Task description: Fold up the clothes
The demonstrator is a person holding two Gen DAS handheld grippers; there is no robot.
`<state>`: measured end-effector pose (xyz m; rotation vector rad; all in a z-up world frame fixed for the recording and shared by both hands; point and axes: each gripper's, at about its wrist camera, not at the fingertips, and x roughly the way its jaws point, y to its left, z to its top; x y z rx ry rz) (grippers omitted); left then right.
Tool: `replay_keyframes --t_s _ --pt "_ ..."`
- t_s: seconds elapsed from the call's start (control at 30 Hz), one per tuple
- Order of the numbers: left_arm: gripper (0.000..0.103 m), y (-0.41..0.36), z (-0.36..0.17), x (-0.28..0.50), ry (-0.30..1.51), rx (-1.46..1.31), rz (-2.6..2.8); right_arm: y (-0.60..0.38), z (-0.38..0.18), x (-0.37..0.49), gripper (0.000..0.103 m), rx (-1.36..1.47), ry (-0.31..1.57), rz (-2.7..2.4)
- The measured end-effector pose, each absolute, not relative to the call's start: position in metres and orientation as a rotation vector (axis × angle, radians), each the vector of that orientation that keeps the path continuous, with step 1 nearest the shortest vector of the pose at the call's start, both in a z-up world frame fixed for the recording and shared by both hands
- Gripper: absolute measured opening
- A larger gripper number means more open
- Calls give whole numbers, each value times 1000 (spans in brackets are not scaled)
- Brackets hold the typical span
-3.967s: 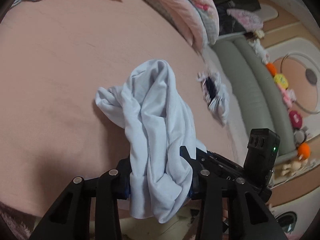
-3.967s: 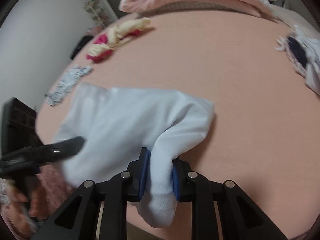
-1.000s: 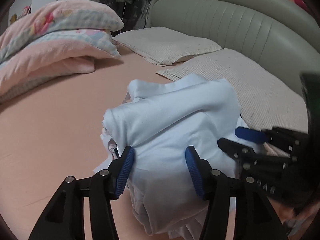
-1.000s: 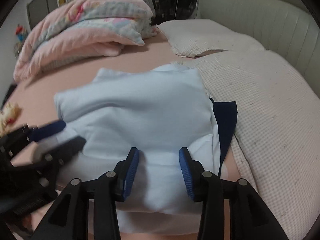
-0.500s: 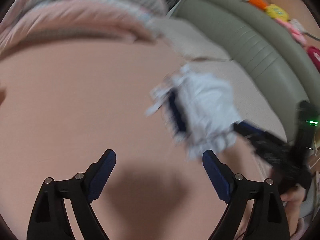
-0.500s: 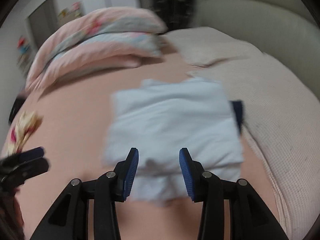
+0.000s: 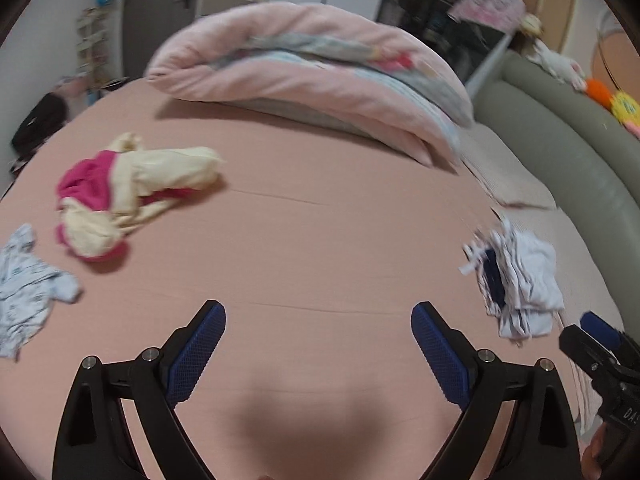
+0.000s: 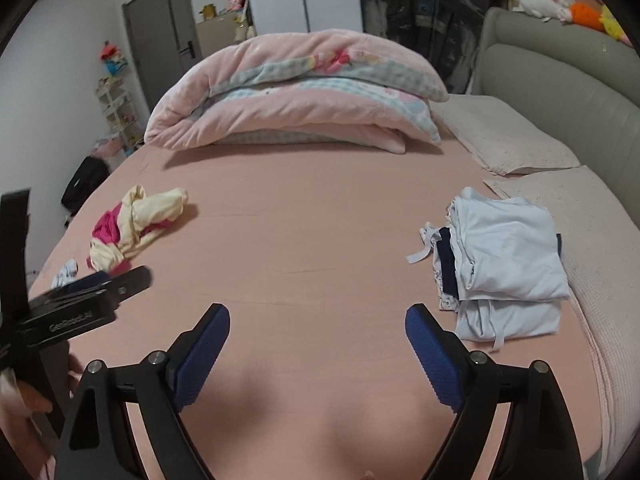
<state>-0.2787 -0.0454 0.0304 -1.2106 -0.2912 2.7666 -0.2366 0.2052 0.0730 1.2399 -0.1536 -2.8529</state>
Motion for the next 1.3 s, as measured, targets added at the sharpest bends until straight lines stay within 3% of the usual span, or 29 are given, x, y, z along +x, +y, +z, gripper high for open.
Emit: replay_keyframes --t_s 0.13,0.27,0.37,0.43,0.57,0.77,0.97,1.3 --pt "95 -74 71 -237 -294 -1028 2849 180 90 -222 89 1259 -203 -2822" --pt "95 -87 94 -197 -219 -1123 2899 160 104 -197 89 1236 -200 -2802" --pt "95 -98 111 -153 -295 -1115 2958 150 117 -171 89 1277 -159 -2818" --pt "95 -98 122 -124 -297 -1057 2967 152 132 -148 90 1232 -234 -2799" --pt "95 -91 127 -86 -158 -1094 2997 149 147 -106 90 1180 -209 -2833" --pt "95 -97 107 -40 -340 -1179 2902 145 149 -46 90 1125 -97 -2883" --pt "95 -97 99 -12 -531 -1090 2875 158 126 -15 90 1153 -31 -2855" --pt "95 -54 83 -1 -254 -1227 2920 184 102 2 90 1239 -83 -2887"
